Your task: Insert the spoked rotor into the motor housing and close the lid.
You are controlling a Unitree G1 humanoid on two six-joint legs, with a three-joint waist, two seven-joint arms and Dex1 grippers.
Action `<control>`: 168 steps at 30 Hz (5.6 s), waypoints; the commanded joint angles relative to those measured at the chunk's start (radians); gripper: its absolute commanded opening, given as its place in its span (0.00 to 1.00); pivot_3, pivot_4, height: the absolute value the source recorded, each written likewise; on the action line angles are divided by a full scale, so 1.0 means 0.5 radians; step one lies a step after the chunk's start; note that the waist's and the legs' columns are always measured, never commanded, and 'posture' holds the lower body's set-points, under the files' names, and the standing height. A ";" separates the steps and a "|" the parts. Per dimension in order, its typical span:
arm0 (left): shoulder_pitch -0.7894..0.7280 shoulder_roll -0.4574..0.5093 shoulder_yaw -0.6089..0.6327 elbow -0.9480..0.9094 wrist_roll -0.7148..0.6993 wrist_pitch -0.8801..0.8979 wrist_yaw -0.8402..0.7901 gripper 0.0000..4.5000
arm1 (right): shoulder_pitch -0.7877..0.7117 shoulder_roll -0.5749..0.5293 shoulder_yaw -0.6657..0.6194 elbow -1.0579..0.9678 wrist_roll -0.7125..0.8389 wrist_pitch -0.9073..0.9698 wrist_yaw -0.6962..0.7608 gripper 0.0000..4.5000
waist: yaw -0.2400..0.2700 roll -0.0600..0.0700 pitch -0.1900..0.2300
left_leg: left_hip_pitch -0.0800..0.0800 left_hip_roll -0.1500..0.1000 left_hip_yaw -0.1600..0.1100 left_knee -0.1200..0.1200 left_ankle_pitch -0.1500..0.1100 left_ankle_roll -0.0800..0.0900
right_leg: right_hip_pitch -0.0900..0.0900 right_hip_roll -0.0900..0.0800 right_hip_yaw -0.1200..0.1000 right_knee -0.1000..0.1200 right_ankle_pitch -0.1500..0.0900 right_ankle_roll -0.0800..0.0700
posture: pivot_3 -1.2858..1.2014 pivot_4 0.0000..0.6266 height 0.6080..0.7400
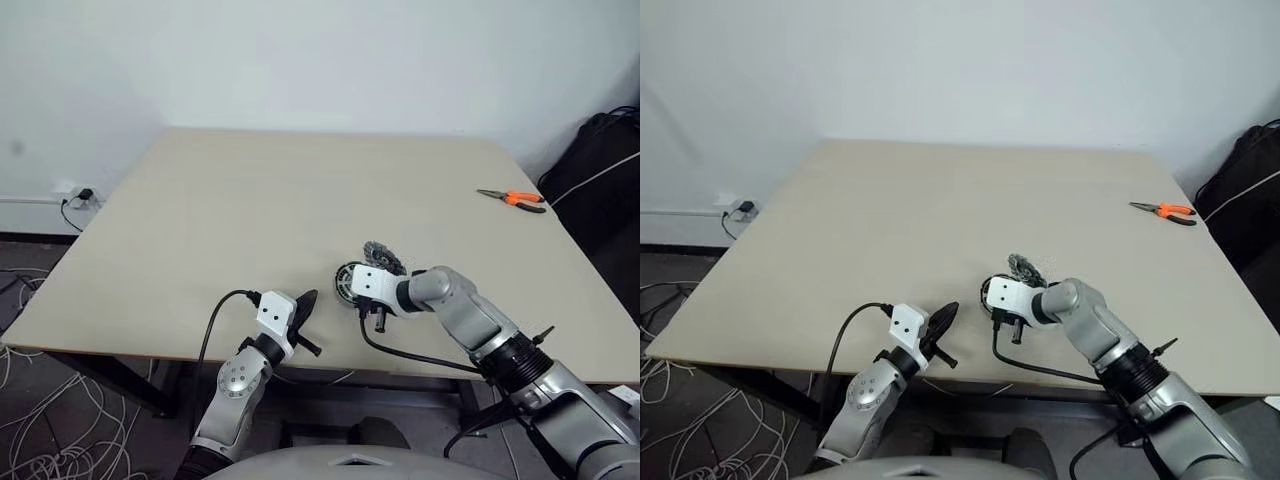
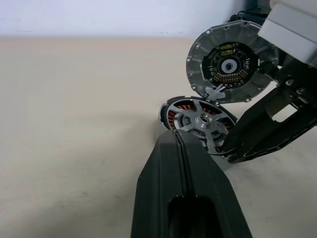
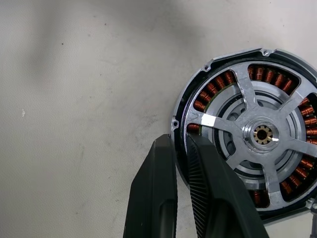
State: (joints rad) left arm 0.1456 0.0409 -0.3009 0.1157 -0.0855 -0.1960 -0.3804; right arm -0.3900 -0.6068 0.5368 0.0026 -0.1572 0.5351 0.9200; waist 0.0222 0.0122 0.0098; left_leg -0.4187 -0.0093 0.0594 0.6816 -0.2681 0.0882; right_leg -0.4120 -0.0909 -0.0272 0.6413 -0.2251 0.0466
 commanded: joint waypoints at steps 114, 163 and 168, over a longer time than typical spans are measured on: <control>0.029 0.127 0.089 -0.186 -0.082 0.219 -0.224 0.00 | 1.171 0.693 -1.045 -0.917 0.602 -0.019 -1.201 0.00 | -0.008 0.010 -0.002 | 0.002 0.002 -0.005 0.001 0.000 0.003 | 0.008 0.001 -0.020 -0.008 0.003 0.006 | 0.52 0.00 1.00; -0.006 0.102 0.084 -0.207 -0.082 0.250 -0.196 0.00 | 0.598 0.397 -0.702 -0.362 0.716 -0.085 -0.601 0.99 | -0.002 0.006 0.004 | 0.000 0.001 -0.004 -0.001 0.000 0.003 | 0.007 -0.004 -0.025 -0.014 0.003 0.005 | 0.52 0.00 1.00; 0.020 0.101 0.095 -0.226 -0.080 0.241 -0.176 0.00 | 0.530 0.347 -0.681 -0.237 0.709 -0.096 -0.498 0.99 | -0.001 0.006 0.004 | -0.001 0.001 -0.004 -0.001 0.000 0.003 | 0.007 -0.004 -0.025 -0.016 0.004 0.005 | 0.52 0.00 1.00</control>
State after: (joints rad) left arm 0.1594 0.0991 -0.2553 0.0439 -0.1212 -0.0564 -0.4757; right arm -0.1014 -0.4288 0.1981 -0.1152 0.1977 0.5062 0.6542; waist 0.0217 0.0151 0.0117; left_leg -0.4192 -0.0088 0.0573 0.6810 -0.2683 0.0899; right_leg -0.4087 -0.0933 -0.0392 0.6331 -0.2233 0.0489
